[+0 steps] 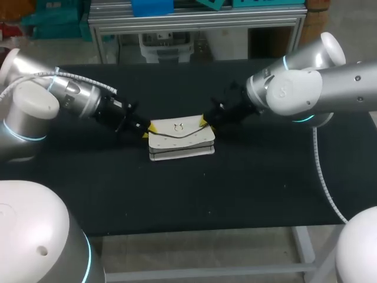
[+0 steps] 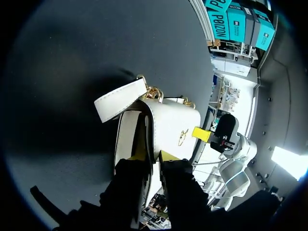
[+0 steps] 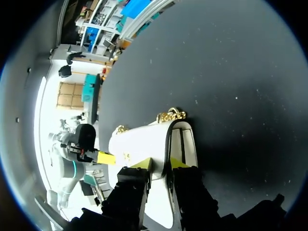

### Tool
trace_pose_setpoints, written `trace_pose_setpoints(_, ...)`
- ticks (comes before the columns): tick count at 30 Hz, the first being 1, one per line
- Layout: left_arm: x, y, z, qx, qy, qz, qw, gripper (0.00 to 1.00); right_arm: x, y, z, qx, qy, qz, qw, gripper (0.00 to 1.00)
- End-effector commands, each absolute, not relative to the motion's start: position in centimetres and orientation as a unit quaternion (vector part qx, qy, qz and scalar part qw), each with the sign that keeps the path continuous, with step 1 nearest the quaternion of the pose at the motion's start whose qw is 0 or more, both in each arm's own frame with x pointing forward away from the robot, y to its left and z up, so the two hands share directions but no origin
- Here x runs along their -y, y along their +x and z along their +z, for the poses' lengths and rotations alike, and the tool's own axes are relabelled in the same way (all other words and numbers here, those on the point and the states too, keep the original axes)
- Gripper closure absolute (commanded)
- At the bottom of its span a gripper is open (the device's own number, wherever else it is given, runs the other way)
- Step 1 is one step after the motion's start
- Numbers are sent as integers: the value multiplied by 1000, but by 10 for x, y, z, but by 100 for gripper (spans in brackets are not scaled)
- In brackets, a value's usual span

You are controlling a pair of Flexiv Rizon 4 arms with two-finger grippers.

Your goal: Pick up the bag, open it, inspect its contents, close it, and place it on the opposite side

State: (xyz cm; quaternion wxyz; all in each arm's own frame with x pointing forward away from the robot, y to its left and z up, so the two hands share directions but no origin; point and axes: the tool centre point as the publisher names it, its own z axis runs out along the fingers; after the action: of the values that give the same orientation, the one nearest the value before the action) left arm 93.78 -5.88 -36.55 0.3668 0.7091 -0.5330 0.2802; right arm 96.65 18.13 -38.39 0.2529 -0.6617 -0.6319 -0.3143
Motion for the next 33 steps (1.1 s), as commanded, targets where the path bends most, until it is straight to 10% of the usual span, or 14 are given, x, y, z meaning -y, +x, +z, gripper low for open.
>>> trace_pose_setpoints(1,68,938,-366,531,713,293,353,100,-191,964,-381,638,-655,-320,247,100)
trace_pose_setpoints(9,68,942,-364,535,714,291,346,100,-189,960,-374,648,-644,-326,242,100)
trace_pose_setpoints(10,68,942,-364,534,715,290,346,54,-189,959,-373,648,-644,-325,243,57)
trace_pose_setpoints(13,65,940,-363,531,716,292,347,0,-185,957,-371,646,-647,-325,243,4)
trace_pose_setpoints(21,55,931,-356,526,718,299,344,0,-173,952,-368,637,-657,-328,237,0)
trace_pose_setpoints(25,52,925,-353,527,715,305,342,0,-170,948,-365,634,-658,-332,234,25)
trace_pose_setpoints(29,54,921,-351,533,713,301,342,23,-170,947,-363,636,-657,-334,232,39)
trace_pose_setpoints(33,57,915,-351,540,712,299,335,35,-166,944,-357,644,-653,-329,226,27)
